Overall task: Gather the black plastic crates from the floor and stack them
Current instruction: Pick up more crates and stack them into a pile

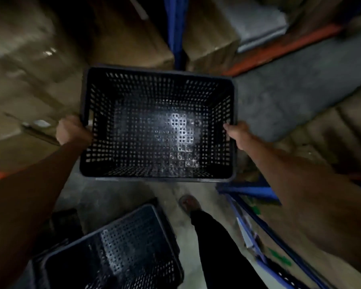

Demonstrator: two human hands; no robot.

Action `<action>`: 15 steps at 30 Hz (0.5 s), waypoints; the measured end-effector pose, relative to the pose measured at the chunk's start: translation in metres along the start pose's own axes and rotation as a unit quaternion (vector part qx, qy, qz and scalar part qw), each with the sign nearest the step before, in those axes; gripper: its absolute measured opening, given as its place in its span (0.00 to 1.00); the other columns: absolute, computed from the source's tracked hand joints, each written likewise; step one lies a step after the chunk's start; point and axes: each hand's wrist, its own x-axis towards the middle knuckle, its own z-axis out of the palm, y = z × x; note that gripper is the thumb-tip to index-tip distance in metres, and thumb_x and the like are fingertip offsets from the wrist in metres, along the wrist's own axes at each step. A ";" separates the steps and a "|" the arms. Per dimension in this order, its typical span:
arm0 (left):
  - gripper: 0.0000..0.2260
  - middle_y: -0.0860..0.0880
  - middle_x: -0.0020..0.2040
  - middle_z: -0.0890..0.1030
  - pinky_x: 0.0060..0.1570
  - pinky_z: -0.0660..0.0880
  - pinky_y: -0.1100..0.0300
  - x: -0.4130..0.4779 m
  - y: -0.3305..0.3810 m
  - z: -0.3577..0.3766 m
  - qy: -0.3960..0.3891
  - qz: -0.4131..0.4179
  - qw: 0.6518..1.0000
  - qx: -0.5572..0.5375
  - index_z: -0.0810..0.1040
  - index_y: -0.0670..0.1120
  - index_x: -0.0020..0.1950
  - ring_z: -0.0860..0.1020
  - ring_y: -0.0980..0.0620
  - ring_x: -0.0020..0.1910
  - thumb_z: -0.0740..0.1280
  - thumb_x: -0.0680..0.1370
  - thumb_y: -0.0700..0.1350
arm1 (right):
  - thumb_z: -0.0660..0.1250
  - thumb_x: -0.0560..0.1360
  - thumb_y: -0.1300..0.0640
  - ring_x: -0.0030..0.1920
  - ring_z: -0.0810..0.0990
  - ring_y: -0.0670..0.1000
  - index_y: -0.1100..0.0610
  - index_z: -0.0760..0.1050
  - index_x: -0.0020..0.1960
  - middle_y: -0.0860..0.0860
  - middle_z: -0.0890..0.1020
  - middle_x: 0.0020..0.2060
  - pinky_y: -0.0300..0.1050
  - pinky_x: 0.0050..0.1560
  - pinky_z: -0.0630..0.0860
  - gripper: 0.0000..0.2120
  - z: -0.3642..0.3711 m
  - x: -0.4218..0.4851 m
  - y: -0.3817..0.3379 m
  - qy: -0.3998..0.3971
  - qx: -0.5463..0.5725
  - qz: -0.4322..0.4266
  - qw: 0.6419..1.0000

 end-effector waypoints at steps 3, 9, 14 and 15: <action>0.16 0.31 0.55 0.79 0.53 0.77 0.41 -0.073 -0.051 -0.077 0.061 0.041 0.997 -0.037 0.76 0.36 0.59 0.79 0.31 0.55 0.65 0.77 0.46 | 0.66 0.78 0.50 0.47 0.82 0.58 0.63 0.77 0.62 0.61 0.82 0.44 0.55 0.56 0.79 0.19 -0.026 -0.093 -0.022 0.011 -0.025 -0.083 0.996; 0.17 0.26 0.55 0.76 0.50 0.71 0.41 -0.193 -0.179 -0.144 0.130 0.137 0.980 -0.062 0.66 0.31 0.63 0.76 0.27 0.53 0.57 0.82 0.44 | 0.63 0.80 0.51 0.45 0.83 0.60 0.65 0.75 0.60 0.62 0.82 0.42 0.50 0.45 0.79 0.18 -0.021 -0.228 -0.007 0.034 -0.099 -0.188 0.977; 0.16 0.28 0.52 0.78 0.49 0.74 0.40 -0.284 -0.286 -0.132 0.187 0.082 0.978 -0.031 0.70 0.33 0.60 0.78 0.29 0.50 0.57 0.82 0.45 | 0.61 0.80 0.53 0.58 0.79 0.66 0.63 0.68 0.68 0.65 0.79 0.59 0.56 0.55 0.75 0.20 0.014 -0.308 0.049 0.035 -0.201 -0.316 0.927; 0.15 0.28 0.51 0.78 0.48 0.75 0.39 -0.301 -0.304 -0.123 0.178 0.069 0.981 -0.025 0.71 0.33 0.60 0.79 0.28 0.49 0.57 0.82 0.45 | 0.61 0.80 0.53 0.59 0.79 0.66 0.63 0.69 0.68 0.65 0.79 0.59 0.54 0.56 0.75 0.20 0.023 -0.321 0.063 0.032 -0.225 -0.324 0.918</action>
